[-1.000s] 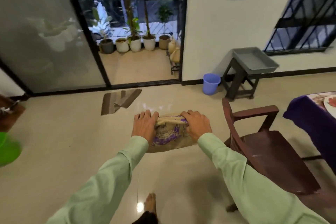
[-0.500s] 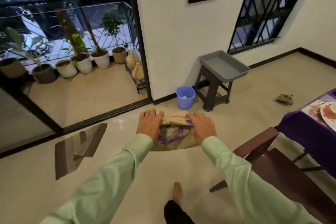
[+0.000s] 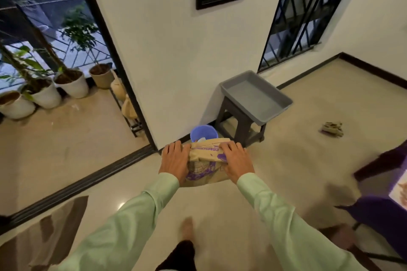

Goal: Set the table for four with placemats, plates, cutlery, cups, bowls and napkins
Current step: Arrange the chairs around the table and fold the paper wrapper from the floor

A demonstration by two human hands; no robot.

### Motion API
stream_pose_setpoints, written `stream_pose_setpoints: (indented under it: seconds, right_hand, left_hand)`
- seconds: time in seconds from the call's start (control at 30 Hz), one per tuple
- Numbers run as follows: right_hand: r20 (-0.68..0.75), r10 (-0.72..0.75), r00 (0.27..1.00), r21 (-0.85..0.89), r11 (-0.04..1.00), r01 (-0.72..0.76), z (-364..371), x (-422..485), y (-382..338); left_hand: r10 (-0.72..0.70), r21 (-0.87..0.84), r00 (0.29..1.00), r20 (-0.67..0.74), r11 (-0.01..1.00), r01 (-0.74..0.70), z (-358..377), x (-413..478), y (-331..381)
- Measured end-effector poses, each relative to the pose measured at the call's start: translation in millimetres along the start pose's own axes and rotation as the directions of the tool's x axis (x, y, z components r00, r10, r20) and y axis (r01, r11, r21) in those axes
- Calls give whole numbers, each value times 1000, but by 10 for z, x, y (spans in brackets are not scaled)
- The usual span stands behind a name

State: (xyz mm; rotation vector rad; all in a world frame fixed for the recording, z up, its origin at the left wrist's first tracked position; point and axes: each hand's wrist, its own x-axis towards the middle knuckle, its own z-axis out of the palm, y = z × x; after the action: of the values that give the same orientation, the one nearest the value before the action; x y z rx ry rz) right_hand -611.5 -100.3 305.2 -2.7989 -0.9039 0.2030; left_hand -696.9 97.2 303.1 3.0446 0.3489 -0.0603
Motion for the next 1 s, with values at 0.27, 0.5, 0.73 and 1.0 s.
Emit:
stream_pose_setpoints:
  seconds: [0.27, 0.5, 0.73, 1.0]
  right_hand:
    - [122, 38, 992, -64, 997, -30, 346, 2028, 574]
    - [258, 75, 963, -32, 997, -70, 962, 3477, 1067]
    - [158, 128, 979, -62, 991, -119, 2083, 4439, 1634]
    - [75, 70, 995, -144, 988, -58, 3762, 5128, 2115]
  left_hand:
    - [56, -39, 991, 120, 998, -52, 639, 2151, -439]
    - [19, -104, 977, 212, 995, 3, 1433, 3612, -741]
    - [78, -199, 965, 251, 980, -27, 2904, 4729, -847]
    - [119, -237, 970, 212, 969, -67, 4867, 5327, -1014]
